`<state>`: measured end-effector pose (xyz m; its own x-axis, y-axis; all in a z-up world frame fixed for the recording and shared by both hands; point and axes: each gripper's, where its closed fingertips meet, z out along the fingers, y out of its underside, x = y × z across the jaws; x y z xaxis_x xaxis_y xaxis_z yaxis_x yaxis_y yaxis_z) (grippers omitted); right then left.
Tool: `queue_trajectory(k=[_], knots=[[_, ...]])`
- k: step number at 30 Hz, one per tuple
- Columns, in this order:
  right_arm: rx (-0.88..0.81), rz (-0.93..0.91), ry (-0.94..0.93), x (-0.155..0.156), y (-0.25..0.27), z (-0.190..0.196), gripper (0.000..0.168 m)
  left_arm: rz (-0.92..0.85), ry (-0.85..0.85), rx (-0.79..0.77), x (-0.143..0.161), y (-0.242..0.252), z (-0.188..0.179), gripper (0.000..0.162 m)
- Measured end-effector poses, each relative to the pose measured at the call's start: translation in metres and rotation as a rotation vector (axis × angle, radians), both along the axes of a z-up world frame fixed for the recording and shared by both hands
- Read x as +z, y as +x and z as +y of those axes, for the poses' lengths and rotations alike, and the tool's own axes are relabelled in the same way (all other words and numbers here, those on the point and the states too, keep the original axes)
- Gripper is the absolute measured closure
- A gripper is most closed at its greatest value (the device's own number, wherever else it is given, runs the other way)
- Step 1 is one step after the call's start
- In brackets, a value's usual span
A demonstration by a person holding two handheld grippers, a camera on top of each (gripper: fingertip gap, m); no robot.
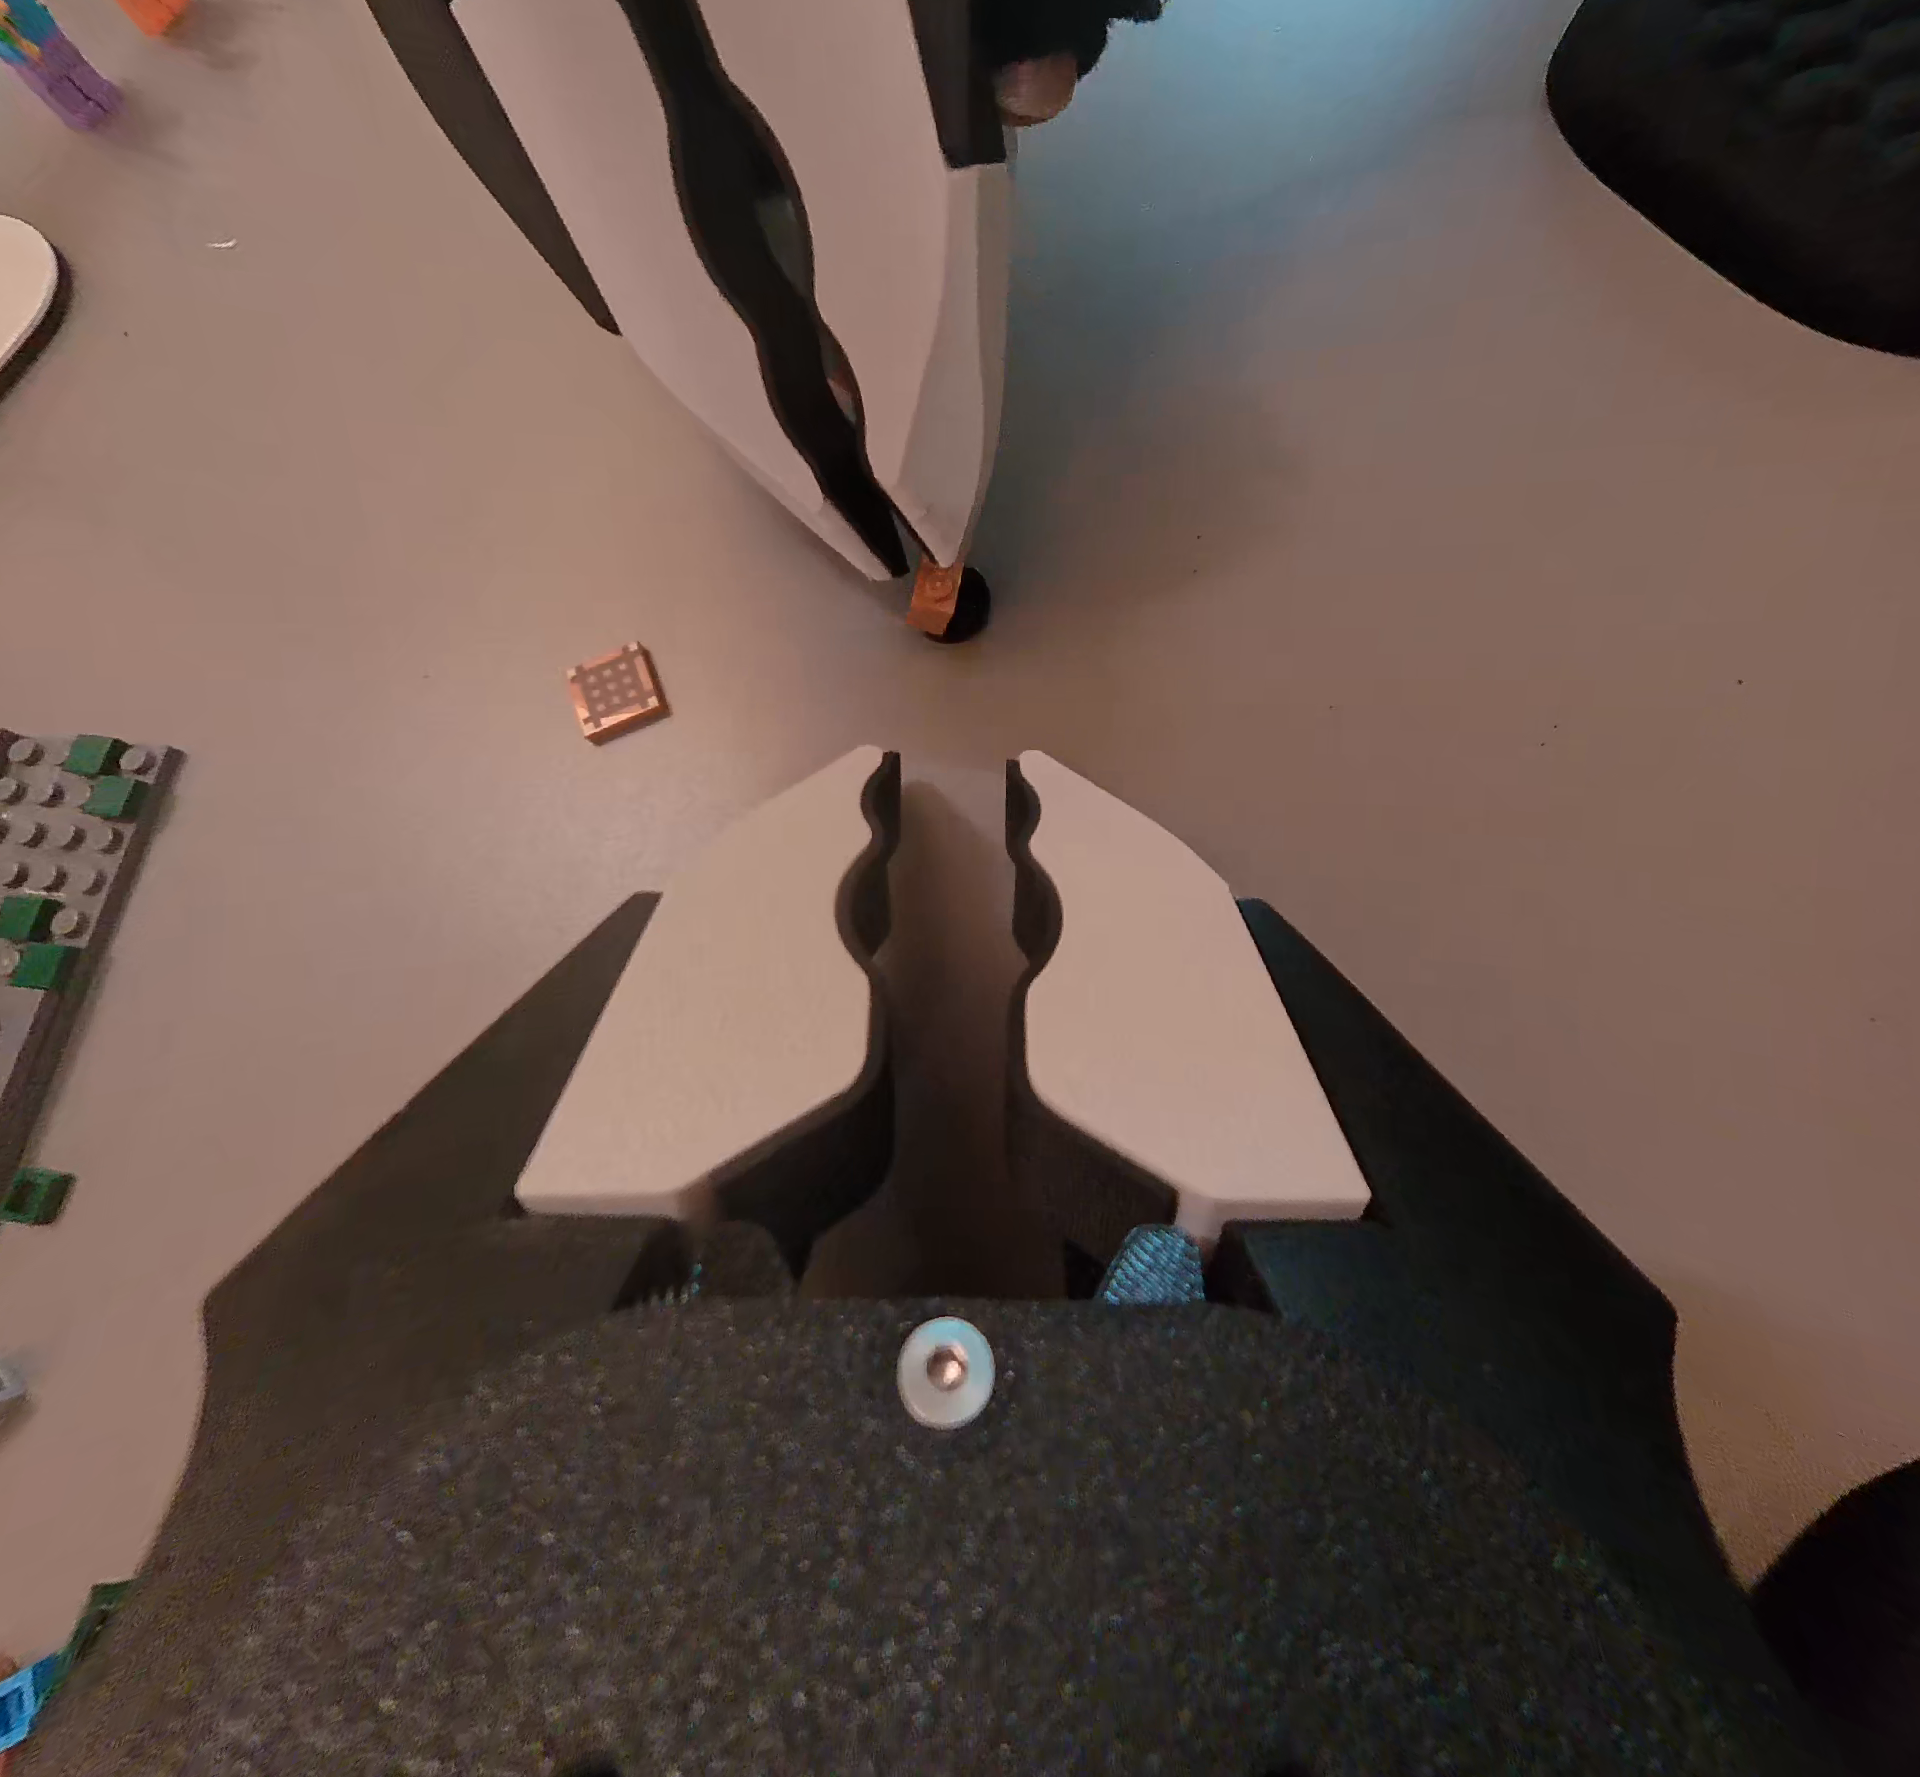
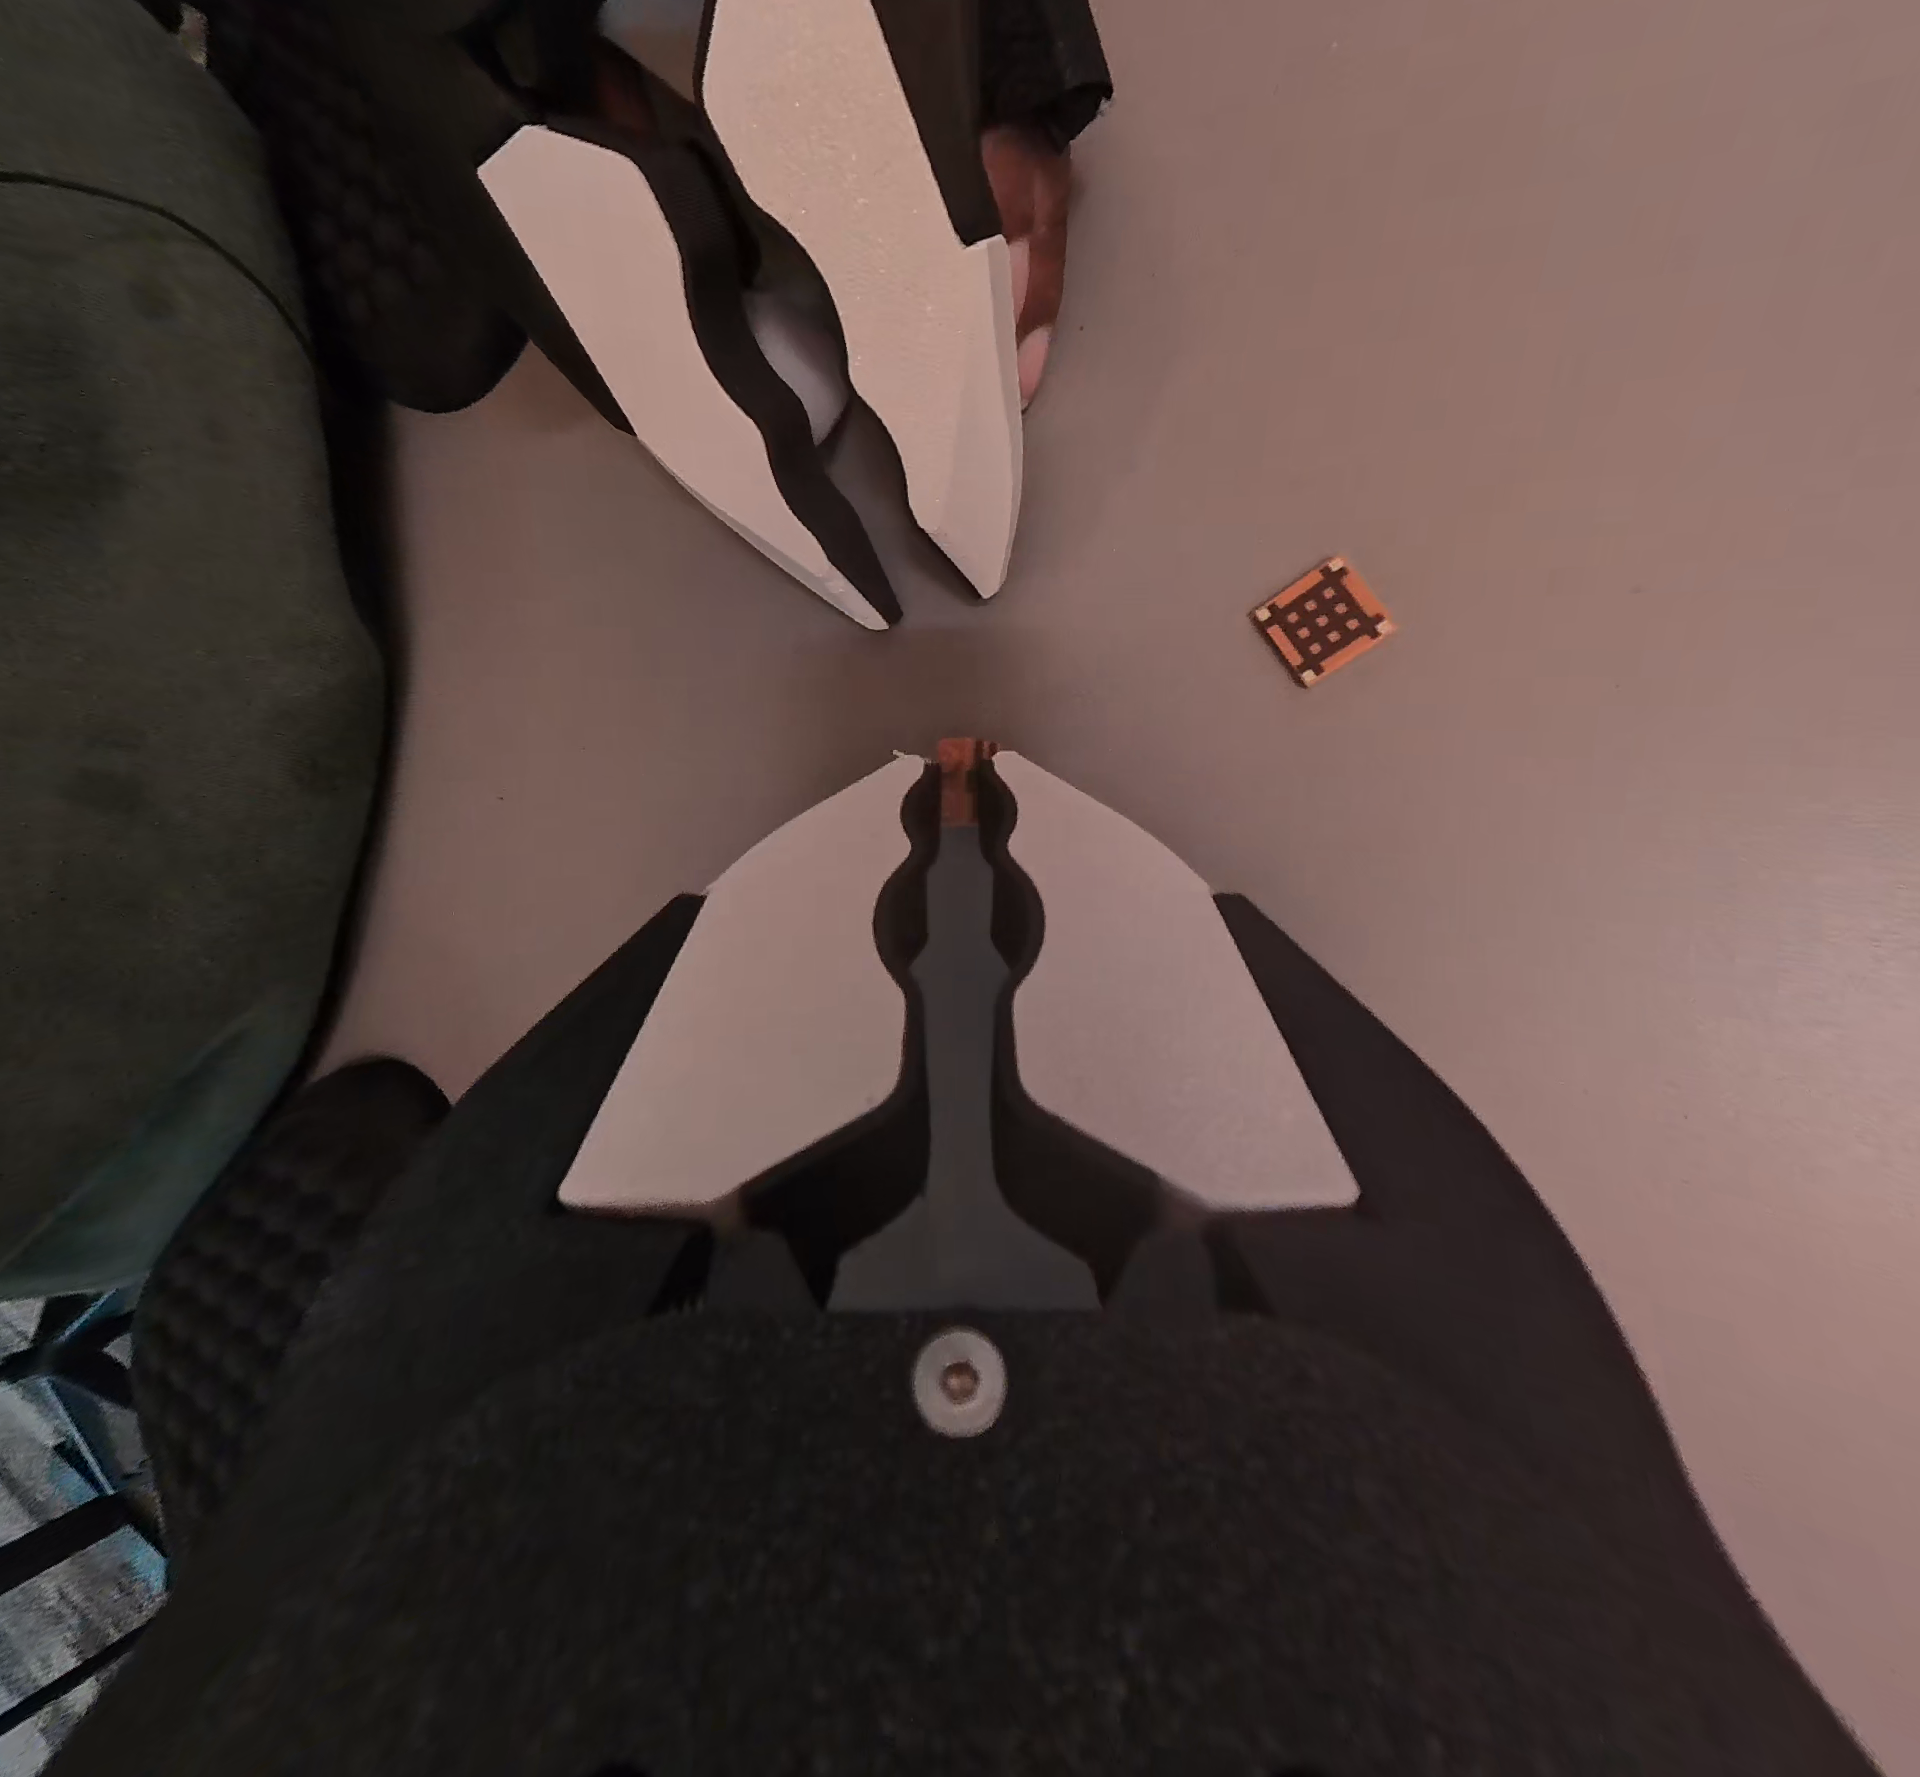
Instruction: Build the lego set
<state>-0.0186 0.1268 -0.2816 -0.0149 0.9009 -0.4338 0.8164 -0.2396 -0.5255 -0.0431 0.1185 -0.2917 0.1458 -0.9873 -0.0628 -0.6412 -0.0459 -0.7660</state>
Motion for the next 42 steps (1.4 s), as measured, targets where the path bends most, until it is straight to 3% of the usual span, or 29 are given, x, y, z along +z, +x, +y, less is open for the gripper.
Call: queue_trajectory(k=[1,17,27,34,42], knots=[[0.002,-0.002,0.002,0.000,0.000,0.000,0.161,0.000,0.000,0.000,0.000,0.000,0.000,0.143],[0.008,-0.022,0.027,-0.001,0.002,0.000,0.152,0.006,0.007,-0.002,0.000,0.000,0.000,0.143],[0.019,-0.051,0.349,-0.009,0.002,-0.003,0.144,0.005,0.006,-0.002,0.000,0.000,0.000,0.143],[-0.069,-0.005,0.381,-0.013,0.004,0.000,0.144,0.006,0.006,-0.001,-0.001,0.000,0.000,0.143],[-0.055,-0.022,0.378,-0.014,0.002,-0.001,0.146,0.004,0.000,0.000,-0.001,0.000,0.000,0.143]])
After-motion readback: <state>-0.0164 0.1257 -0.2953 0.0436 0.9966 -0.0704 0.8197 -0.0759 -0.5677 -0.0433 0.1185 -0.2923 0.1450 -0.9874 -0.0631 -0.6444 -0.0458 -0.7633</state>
